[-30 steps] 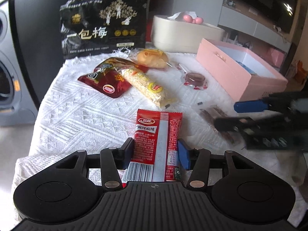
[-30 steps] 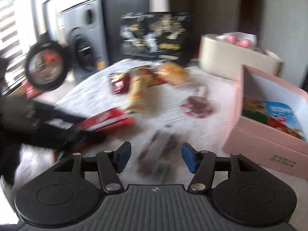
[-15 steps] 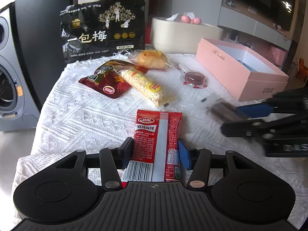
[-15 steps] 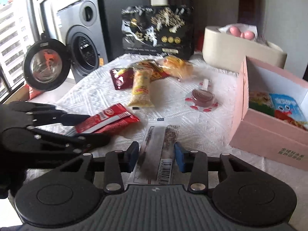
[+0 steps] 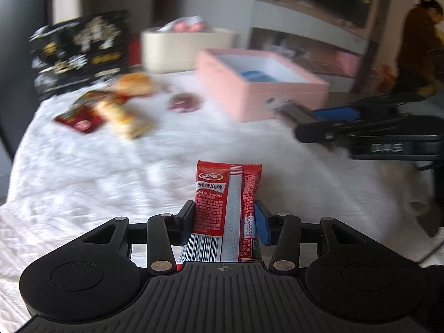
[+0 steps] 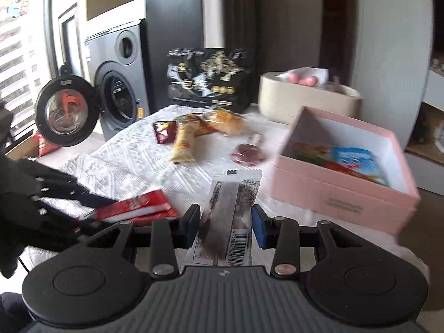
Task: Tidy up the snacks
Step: 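Carry both held packets over the pink box with both tools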
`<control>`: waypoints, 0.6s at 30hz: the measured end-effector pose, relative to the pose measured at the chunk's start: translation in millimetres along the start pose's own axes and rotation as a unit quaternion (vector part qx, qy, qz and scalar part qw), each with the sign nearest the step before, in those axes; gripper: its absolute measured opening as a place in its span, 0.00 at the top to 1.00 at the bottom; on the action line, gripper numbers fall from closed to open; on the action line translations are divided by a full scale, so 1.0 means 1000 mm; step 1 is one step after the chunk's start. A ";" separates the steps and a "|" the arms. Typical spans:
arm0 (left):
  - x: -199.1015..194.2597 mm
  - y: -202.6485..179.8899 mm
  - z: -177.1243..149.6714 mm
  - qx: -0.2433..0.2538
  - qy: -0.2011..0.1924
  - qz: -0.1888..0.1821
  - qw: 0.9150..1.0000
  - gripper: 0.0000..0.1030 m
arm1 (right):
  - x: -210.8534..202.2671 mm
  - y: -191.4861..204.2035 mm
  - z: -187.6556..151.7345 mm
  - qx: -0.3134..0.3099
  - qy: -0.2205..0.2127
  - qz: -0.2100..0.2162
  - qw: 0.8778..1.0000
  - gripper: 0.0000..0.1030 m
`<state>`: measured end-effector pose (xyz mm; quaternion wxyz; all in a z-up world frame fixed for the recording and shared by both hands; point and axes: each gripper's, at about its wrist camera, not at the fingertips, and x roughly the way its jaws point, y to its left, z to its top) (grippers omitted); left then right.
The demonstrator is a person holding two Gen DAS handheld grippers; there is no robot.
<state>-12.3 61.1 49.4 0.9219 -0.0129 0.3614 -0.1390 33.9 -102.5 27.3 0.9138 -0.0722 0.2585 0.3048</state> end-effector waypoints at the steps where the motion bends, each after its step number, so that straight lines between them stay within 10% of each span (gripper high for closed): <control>1: -0.001 -0.008 0.003 0.004 -0.004 -0.009 1.000 0.51 | -0.005 -0.005 -0.003 0.004 -0.002 -0.005 1.000 0.61; 18: 0.079 -0.035 0.187 -0.063 -0.100 -0.071 0.990 0.51 | -0.018 -0.113 0.048 0.033 -0.069 -0.110 0.991 0.61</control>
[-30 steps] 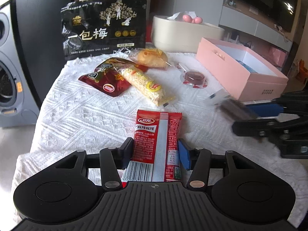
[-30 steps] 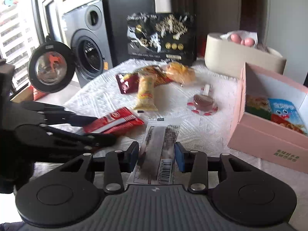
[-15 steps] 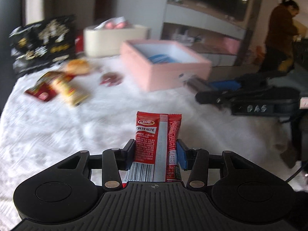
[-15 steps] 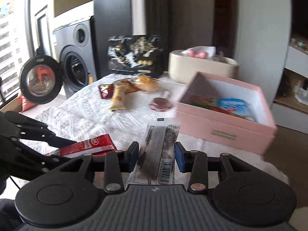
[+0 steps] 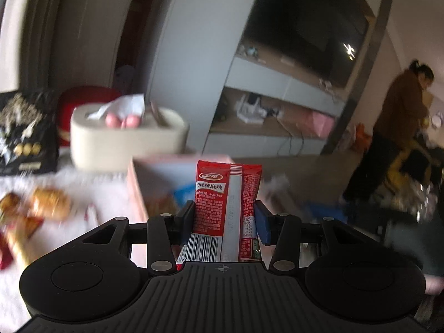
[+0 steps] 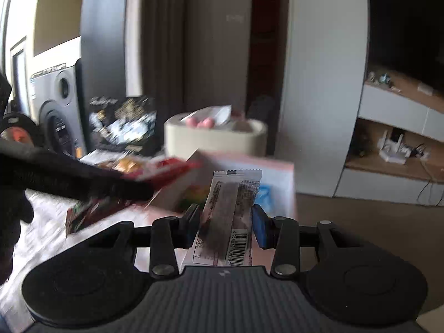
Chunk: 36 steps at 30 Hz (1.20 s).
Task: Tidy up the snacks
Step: 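Open both tools, dropping the strip and stick packet into the pink box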
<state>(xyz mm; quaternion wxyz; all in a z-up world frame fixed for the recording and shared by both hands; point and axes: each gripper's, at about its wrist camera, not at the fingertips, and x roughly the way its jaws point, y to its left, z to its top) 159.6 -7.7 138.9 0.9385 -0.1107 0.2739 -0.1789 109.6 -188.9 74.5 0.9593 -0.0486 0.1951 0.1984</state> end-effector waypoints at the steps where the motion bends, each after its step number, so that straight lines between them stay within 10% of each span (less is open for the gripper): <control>1: 0.008 0.001 0.009 -0.005 0.000 -0.002 1.000 0.51 | 0.008 -0.005 0.005 0.003 0.000 -0.004 1.000 0.61; 14: 0.116 0.039 0.026 0.012 0.082 0.031 0.996 0.48 | 0.102 -0.027 0.012 0.024 0.062 -0.011 0.998 0.59; 22: 0.123 0.071 0.018 -0.021 0.063 0.005 0.998 0.47 | 0.129 -0.033 -0.003 0.053 0.116 0.012 0.992 0.50; 31: 0.124 0.040 -0.009 0.145 0.104 -0.026 0.984 0.45 | 0.108 -0.029 0.010 0.001 0.084 -0.062 0.995 0.50; 36: 0.109 0.078 0.009 -0.022 0.024 -0.056 0.998 0.48 | 0.097 -0.036 0.020 0.011 0.079 -0.082 0.993 0.50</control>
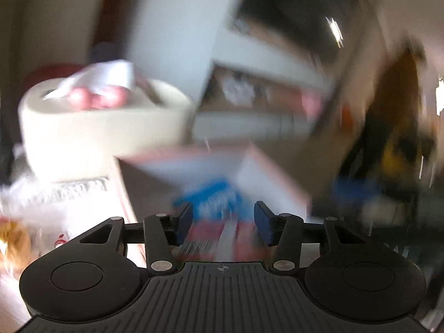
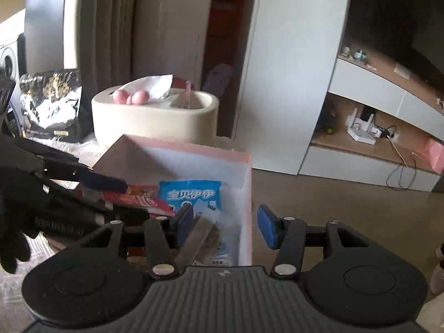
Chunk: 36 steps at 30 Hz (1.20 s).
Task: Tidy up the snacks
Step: 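Open both tools, dropping the strip and stick packet into the pink box, then reach the right tool to the yellow bread packet while left reaches the yellow stick packet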
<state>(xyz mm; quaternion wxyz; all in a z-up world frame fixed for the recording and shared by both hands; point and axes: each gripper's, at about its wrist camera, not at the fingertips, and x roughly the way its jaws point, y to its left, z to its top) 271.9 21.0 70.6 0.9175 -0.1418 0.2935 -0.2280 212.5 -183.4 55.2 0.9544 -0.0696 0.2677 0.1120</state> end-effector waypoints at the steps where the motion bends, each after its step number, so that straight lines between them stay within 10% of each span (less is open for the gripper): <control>1: -0.007 0.008 0.004 -0.028 -0.017 -0.007 0.999 0.48 | 0.000 0.000 0.001 0.005 0.003 0.003 1.000 0.50; 7: -0.065 0.035 0.011 -0.056 -0.043 -0.016 0.997 0.48 | -0.001 0.017 0.012 0.013 0.007 0.035 0.999 0.49; 14: -0.167 0.086 -0.037 -0.074 -0.107 0.163 0.978 0.48 | 0.002 0.085 0.042 -0.013 -0.002 0.133 0.991 0.45; 19: -0.219 0.128 -0.082 -0.134 -0.118 0.215 0.960 0.48 | 0.031 0.115 0.059 -0.029 0.005 0.095 0.995 0.45; 25: -0.222 0.153 -0.105 -0.186 -0.125 0.204 0.953 0.48 | 0.069 0.096 0.041 -0.042 0.109 0.038 0.992 0.45; 29: -0.211 0.165 -0.112 -0.202 -0.117 0.192 0.953 0.48 | 0.056 0.090 0.042 -0.059 0.096 -0.013 0.994 0.45; 36: -0.208 0.166 -0.119 -0.200 -0.118 0.188 0.954 0.48 | 0.042 0.159 0.067 -0.097 0.047 0.097 0.989 0.45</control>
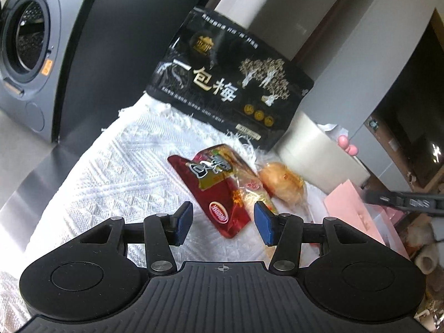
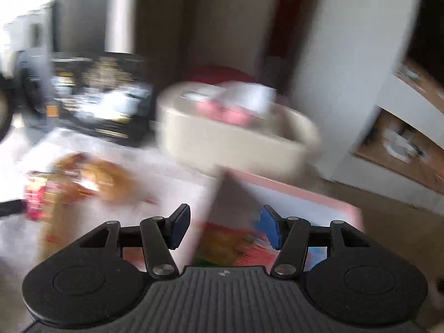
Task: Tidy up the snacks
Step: 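Reach the right tool to the yellow bread packet while left reaches the yellow stick packet, then close the left tool on the long yellow stick packet and lift it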
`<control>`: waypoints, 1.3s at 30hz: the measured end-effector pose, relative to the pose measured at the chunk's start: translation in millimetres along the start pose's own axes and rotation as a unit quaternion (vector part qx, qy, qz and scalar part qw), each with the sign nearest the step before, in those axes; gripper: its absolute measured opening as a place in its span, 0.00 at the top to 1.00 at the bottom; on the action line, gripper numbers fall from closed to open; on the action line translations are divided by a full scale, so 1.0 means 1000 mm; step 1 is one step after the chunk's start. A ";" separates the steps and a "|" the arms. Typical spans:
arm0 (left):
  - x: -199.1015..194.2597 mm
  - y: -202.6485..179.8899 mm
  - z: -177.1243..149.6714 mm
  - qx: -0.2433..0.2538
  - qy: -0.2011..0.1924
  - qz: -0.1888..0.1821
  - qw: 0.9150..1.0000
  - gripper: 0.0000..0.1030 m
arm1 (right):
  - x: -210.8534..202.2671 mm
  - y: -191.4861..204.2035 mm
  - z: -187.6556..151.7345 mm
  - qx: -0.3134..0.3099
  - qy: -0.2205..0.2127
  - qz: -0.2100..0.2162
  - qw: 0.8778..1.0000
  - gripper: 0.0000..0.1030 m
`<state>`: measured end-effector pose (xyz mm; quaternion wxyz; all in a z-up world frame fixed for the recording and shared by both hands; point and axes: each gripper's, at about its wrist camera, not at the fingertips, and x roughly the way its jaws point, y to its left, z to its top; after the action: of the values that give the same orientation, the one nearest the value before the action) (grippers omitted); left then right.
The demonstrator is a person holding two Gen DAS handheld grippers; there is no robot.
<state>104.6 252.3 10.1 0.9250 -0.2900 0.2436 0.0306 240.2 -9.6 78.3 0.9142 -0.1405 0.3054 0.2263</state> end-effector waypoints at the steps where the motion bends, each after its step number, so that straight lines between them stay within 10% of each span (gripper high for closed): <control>1: 0.001 0.000 -0.001 0.000 0.001 -0.001 1.000 0.48 | 0.008 0.014 0.005 -0.007 0.002 0.023 1.000 0.45; 7: 0.005 0.002 -0.002 -0.006 0.010 -0.008 1.000 0.48 | 0.075 0.089 0.042 -0.046 0.011 0.096 0.994 0.45; 13: 0.005 0.007 0.000 -0.027 0.011 -0.018 0.999 0.49 | 0.115 0.099 0.044 -0.049 0.052 0.070 0.995 0.33; 28: 0.000 0.005 0.003 -0.034 0.004 0.005 0.999 0.49 | 0.026 0.076 -0.019 0.000 0.072 0.157 0.985 0.41; 33: 0.000 -0.035 0.007 0.011 0.029 -0.015 0.999 0.49 | -0.008 0.075 -0.051 -0.024 0.010 0.129 0.991 0.40; 39: 0.027 -0.095 -0.011 0.180 0.048 0.085 0.979 0.49 | -0.021 0.070 -0.092 -0.022 -0.009 0.131 0.991 0.40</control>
<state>142.1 165.0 38.8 0.9431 -0.0985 0.3135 0.0513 144.9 7.5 12.0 0.8759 -0.1172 0.3084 0.3520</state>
